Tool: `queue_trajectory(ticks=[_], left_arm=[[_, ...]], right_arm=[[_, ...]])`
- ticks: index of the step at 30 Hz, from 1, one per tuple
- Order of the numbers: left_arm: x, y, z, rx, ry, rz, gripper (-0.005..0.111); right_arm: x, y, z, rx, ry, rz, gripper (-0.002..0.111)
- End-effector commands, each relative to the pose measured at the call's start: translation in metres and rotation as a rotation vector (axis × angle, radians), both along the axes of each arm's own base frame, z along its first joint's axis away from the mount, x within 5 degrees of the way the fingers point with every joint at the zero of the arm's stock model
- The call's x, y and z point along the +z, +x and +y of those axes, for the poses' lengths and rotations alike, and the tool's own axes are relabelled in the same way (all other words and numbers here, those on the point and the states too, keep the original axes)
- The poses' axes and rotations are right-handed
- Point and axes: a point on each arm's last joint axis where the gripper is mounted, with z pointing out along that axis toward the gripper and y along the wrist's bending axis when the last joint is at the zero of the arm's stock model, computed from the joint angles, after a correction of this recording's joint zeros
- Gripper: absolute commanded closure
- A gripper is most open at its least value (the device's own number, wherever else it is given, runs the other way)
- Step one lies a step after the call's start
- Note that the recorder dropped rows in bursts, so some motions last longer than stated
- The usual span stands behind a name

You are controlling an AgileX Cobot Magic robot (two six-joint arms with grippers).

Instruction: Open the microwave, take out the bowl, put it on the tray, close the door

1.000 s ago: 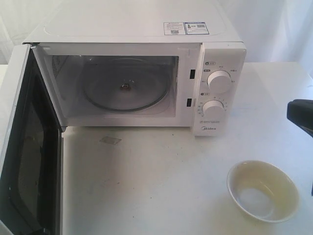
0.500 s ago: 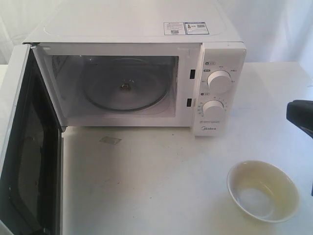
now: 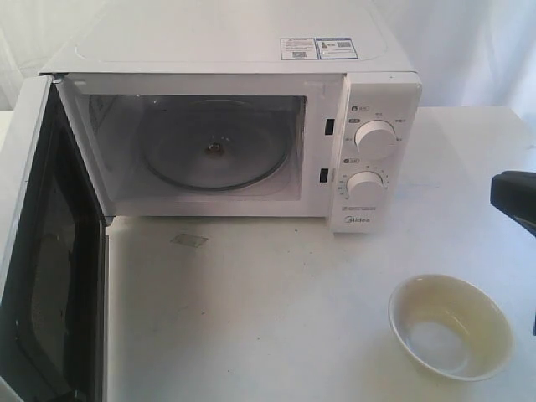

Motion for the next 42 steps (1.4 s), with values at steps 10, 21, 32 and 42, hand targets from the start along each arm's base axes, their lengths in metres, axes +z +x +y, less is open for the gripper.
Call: queue_trajectory(ticks=[10,21,32,42], left_arm=[[-0.015,-0.004,-0.010,-0.127,-0.011,0.238,0.107],[-0.025,0.041,-0.003,-0.133,0.112,0.746,0.107],[-0.043,0.096,0.007,0.096,-0.036,1.077,0.107],[-0.004,0.139,-0.068,-1.045,-0.380,0.495,0.107]], right_arm=[[0.000,-0.001,-0.001,-0.001,0.007,0.008,0.108],[0.001,-0.001,0.000,0.007,0.012,0.002,0.108],[0.000,-0.001,-0.001,0.002,0.009,0.008,0.108],[0.000,-0.001,-0.002,-0.003,0.005,0.010,0.108]])
